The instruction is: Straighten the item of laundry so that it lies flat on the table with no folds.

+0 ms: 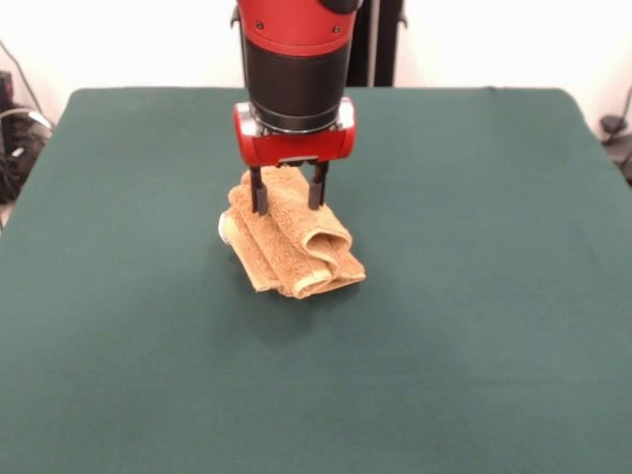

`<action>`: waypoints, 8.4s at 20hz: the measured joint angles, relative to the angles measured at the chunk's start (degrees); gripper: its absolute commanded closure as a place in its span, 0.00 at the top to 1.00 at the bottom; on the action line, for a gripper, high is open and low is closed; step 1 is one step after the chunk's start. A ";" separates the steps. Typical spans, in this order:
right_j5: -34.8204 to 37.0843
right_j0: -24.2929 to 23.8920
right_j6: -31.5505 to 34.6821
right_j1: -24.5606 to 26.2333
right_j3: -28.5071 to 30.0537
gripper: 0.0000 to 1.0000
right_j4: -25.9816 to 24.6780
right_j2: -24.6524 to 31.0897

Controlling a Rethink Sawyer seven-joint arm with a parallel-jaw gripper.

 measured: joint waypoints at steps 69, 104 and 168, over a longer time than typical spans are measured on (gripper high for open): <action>0.01 1.59 0.00 -0.18 -0.38 0.00 -1.18 -0.01; 0.02 3.34 0.00 -4.77 -0.36 0.00 -1.04 -0.02; 15.08 2.55 0.00 -12.92 -0.46 0.00 2.15 -0.02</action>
